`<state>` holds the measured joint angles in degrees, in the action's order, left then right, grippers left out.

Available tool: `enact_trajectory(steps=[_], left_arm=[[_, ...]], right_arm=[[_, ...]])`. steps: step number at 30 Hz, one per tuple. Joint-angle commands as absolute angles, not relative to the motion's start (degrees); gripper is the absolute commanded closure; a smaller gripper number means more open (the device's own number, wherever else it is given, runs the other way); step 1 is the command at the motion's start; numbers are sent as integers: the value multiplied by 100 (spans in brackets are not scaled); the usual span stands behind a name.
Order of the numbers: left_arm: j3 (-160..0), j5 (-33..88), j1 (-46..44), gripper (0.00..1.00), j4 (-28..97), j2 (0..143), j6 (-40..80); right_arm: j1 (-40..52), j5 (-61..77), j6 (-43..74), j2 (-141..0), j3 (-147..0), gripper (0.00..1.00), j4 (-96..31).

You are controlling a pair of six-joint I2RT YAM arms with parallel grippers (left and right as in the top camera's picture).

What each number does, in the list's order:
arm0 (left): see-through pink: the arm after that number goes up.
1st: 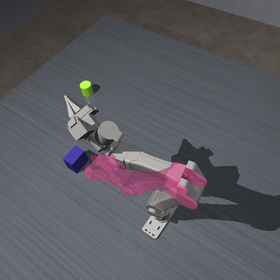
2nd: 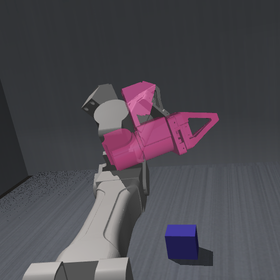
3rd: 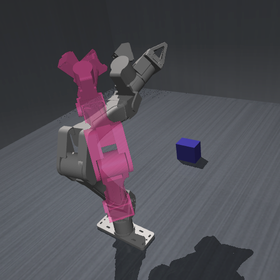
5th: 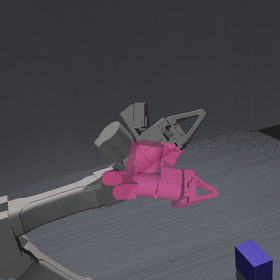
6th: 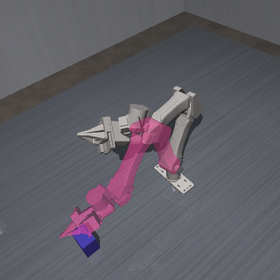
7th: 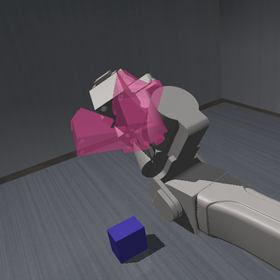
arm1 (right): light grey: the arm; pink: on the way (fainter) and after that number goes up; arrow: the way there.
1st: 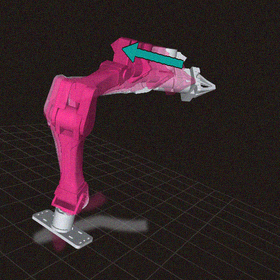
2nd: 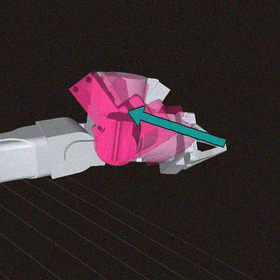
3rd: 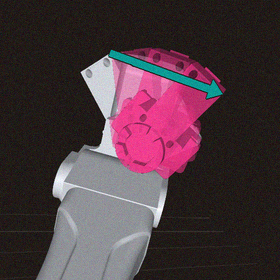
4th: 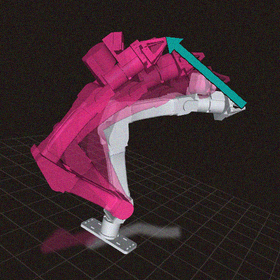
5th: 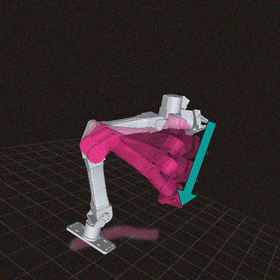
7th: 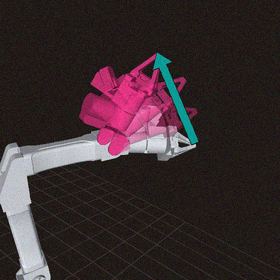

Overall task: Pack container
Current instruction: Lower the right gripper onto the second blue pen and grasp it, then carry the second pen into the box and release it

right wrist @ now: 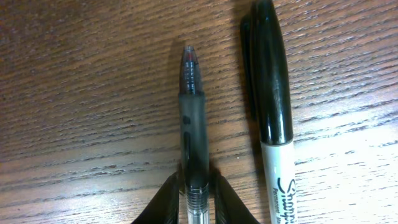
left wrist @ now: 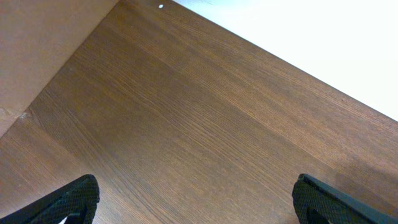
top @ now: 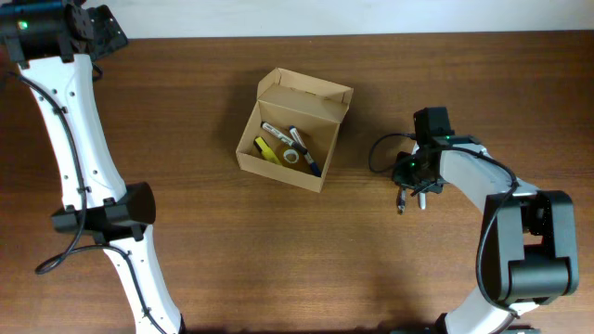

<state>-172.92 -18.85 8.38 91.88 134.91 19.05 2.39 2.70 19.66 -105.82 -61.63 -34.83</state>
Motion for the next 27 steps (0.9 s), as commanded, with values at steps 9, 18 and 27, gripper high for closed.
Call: enact_trajectory(steps=[9, 18, 27], left_arm=[[-17275, -1883, 854, 0, 9177, 13596, 1855], [-17275, -1883, 854, 0, 9179, 13596, 1855], [-17275, -1883, 854, 0, 9177, 13596, 1855]], right_arm=[[261, 379, 1693, -10973, -6326, 96, -3721], [574, 762, 397, -10267, -8246, 96, -5221], [2265, 755, -2154, -10086, -10521, 96, -6189]])
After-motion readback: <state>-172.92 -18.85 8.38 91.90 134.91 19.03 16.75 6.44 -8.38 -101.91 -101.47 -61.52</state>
